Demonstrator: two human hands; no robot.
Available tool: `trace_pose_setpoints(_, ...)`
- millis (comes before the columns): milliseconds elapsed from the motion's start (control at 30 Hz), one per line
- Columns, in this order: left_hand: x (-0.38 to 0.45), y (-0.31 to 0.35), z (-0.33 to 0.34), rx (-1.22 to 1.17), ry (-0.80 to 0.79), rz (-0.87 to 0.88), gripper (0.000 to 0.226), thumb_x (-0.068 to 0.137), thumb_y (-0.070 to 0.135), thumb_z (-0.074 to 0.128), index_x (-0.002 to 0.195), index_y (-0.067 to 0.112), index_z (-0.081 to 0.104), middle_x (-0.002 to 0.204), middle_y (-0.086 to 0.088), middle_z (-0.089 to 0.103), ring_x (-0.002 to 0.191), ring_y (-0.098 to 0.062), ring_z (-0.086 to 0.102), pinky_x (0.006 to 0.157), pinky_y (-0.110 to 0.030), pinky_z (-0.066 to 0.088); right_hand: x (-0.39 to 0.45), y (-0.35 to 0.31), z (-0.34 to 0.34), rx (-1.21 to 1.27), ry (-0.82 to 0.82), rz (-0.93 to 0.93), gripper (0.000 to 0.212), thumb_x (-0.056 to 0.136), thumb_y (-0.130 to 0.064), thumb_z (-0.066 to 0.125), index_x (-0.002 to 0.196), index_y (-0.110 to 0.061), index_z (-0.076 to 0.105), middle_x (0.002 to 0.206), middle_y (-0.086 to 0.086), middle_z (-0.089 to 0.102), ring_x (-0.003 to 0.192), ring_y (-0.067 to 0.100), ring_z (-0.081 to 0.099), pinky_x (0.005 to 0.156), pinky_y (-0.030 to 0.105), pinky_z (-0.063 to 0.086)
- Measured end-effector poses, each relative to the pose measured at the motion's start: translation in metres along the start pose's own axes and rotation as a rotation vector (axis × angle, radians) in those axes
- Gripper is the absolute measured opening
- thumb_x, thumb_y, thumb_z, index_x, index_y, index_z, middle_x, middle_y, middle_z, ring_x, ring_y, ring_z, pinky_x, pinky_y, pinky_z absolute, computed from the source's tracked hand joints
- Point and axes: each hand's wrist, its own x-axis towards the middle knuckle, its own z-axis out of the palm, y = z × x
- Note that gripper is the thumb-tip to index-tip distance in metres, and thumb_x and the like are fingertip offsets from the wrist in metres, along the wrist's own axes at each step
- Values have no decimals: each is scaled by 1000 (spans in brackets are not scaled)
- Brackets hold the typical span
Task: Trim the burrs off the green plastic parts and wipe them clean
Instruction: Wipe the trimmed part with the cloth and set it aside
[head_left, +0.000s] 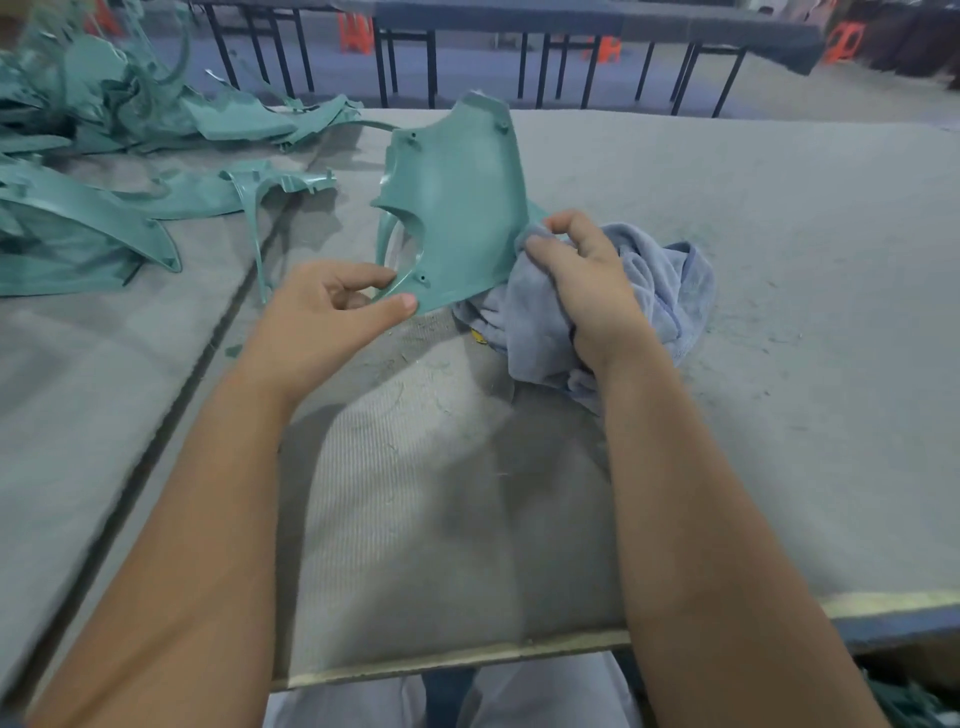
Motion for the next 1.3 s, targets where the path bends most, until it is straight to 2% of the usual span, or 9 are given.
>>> trace_pose_setpoints(200,7,-1,6,529,419,274,29,87,43,64,110,26,72,109,1,67,105,-17,60,92,-36,46,2,0,4,-16,217,-79,24,84,-4,64,77,-24,51,65,-13,52,51,-6,49,55,12,43)
trace_pose_setpoints(300,10,1,12,399,644,347,14,87,29,59,94,18,67,98,2,57,96,-13,52,87,-34,44,4,-1,2,65,435,56,11,90,-16,60,85,-22,52,74,-7,58,62,1,56,54,11,43)
trace_pose_setpoints(400,9,2,25,241,445,102,14,87,35,54,89,24,64,79,12,62,78,-6,58,80,-35,50,6,0,1,160,528,121,6,96,-24,55,95,-21,49,78,-6,59,68,5,58,54,11,43)
trace_pose_setpoints(633,9,7,58,-214,-124,96,57,89,36,62,139,33,36,143,18,46,129,9,42,107,-20,37,-3,-1,26,-170,247,-166,12,93,-13,57,97,-18,47,74,-10,51,62,-8,50,63,6,39)
trace_pose_setpoints(733,11,2,61,-249,5,-9,15,100,37,50,113,43,47,105,38,61,102,16,57,85,-6,43,-9,2,38,-348,142,-313,8,88,-19,63,91,-22,57,66,-14,53,65,-2,52,63,16,40)
trace_pose_setpoints(833,20,0,57,-395,164,-62,17,104,26,42,118,34,47,123,8,63,112,-10,62,98,-28,49,-14,2,45,-552,-8,-398,6,84,-28,65,89,-25,65,83,-5,62,81,11,56,75,32,44)
trace_pose_setpoints(967,32,-2,35,-479,330,-96,20,102,18,41,106,31,55,103,4,69,85,-19,71,60,-28,57,-18,-6,40,-422,90,-302,4,80,-27,53,77,-30,53,90,-2,56,78,10,49,73,31,41)
trace_pose_setpoints(1067,32,-10,27,-392,379,-132,24,96,23,42,99,38,61,96,18,71,88,-6,70,63,-26,57,-21,-10,30,-243,203,-268,7,83,-21,50,76,-24,52,89,-2,53,78,11,48,73,32,41)
trace_pose_setpoints(1300,35,-11,45,-881,264,-315,28,107,26,32,122,23,55,111,-1,72,96,-19,72,72,-36,60,-17,0,48,-928,53,-360,20,91,-16,47,100,-8,62,109,7,51,82,21,47,65,31,32)
